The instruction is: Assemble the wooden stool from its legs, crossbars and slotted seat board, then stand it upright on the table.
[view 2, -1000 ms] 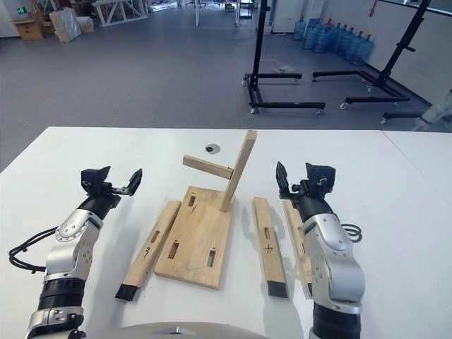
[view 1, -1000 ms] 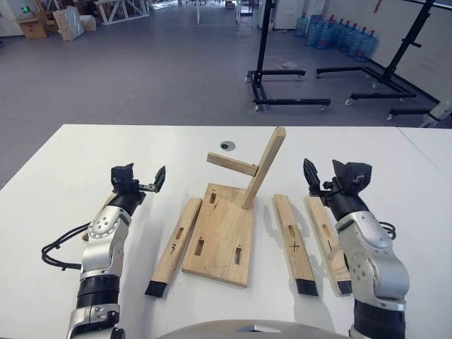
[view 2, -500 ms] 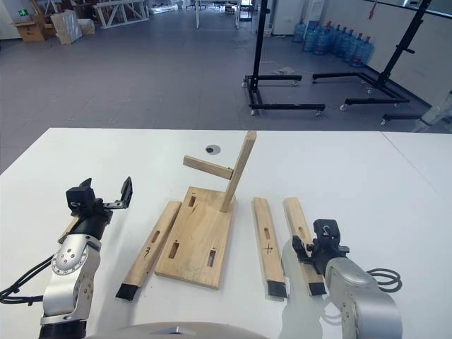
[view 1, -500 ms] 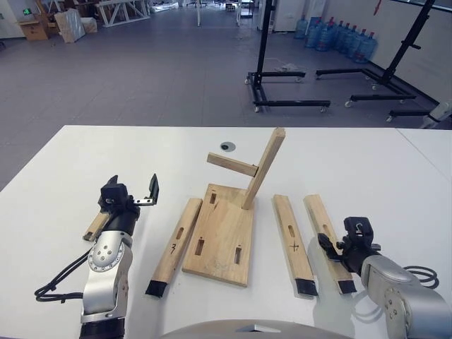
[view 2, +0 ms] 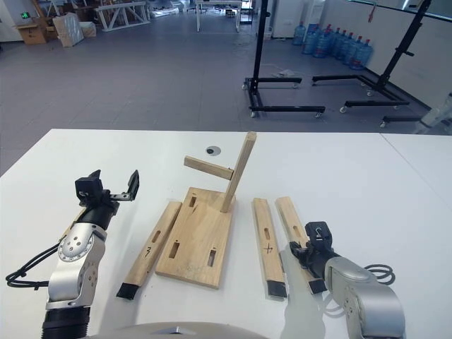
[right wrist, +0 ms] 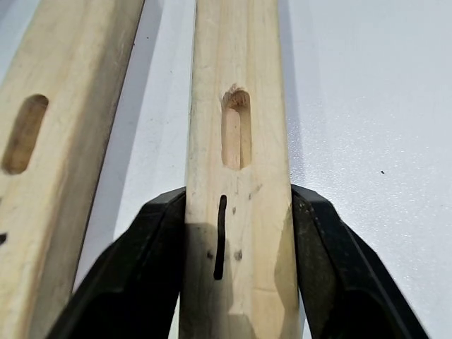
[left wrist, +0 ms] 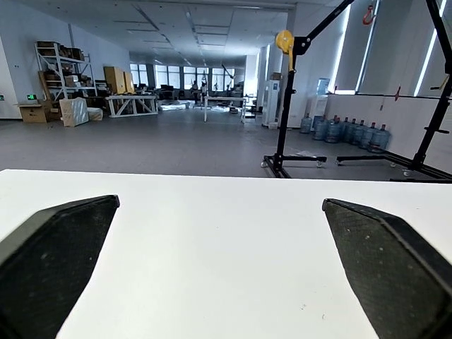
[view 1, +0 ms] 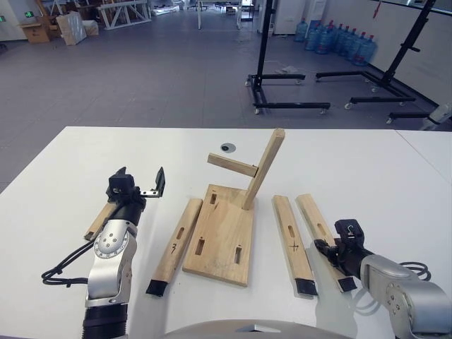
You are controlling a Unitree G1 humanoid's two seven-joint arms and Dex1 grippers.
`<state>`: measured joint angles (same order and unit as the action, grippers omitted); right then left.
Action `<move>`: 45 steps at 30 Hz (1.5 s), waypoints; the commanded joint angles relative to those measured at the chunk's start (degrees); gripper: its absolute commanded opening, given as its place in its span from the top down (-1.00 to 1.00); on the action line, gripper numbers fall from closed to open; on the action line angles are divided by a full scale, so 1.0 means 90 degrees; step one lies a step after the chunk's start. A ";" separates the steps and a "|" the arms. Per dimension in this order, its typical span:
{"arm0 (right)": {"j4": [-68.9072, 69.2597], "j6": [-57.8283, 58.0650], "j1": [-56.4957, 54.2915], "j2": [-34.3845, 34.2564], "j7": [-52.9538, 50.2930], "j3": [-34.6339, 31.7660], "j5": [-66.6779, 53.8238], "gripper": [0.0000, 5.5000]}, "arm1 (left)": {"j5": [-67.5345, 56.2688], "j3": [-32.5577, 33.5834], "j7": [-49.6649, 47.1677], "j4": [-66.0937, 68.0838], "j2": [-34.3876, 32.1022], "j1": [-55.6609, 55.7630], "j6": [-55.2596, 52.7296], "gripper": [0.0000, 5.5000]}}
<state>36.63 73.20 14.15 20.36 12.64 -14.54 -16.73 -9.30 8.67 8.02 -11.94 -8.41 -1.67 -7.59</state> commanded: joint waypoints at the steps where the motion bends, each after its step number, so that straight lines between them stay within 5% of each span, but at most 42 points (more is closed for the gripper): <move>1: -0.0472 0.0118 0.0357 -0.0374 -0.0285 0.0066 0.0146 0.27 | 0.0356 0.0004 -0.0236 0.0374 -0.0089 0.0244 0.0124 -0.92; 4: -0.0503 -0.0209 0.0252 -0.0737 -0.0403 -0.0167 0.0113 0.27 | 0.0492 0.0062 -0.0326 0.0637 -0.0139 0.0406 0.0215 -0.92; 10: -0.2318 -0.2484 -0.3898 0.0044 -0.0229 -0.2018 -0.0671 0.27 | -0.0420 0.0197 0.0309 0.0532 -0.0123 0.0981 0.0426 -0.92; 13: -0.2268 -0.3073 -0.4677 0.0178 0.0517 -0.2220 -0.1506 0.27 | -0.1372 0.0221 0.1126 0.0271 -0.0221 0.1059 0.0198 -0.92; 22: -0.0753 -0.3558 -0.4574 -0.0459 0.1906 -0.0670 -0.3609 0.27 | -0.4445 0.0316 0.3335 -0.0671 -0.0938 0.0875 -0.1474 -0.92; 29: -0.1175 -0.4309 -0.3533 -0.0316 0.3572 0.1483 -0.2961 0.27 | -0.5921 -0.0057 0.4394 -0.0999 -0.1381 0.1064 -0.2819 -0.92; 41: -0.1597 -0.4045 -0.3678 -0.0479 0.4224 0.2392 -0.3446 0.27 | -0.6542 -0.0220 0.4620 -0.0867 -0.1184 0.1634 -0.3254 -0.92; 45: -0.1626 -0.3940 -0.3614 -0.0345 0.4375 0.2428 -0.3521 0.27 | -0.6851 -0.0169 0.4848 -0.1109 -0.1196 0.1504 -0.3317 -0.71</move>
<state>21.85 36.85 -17.78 16.26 51.23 7.12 -47.34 -69.67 7.03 50.75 -20.40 -18.94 12.22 -36.79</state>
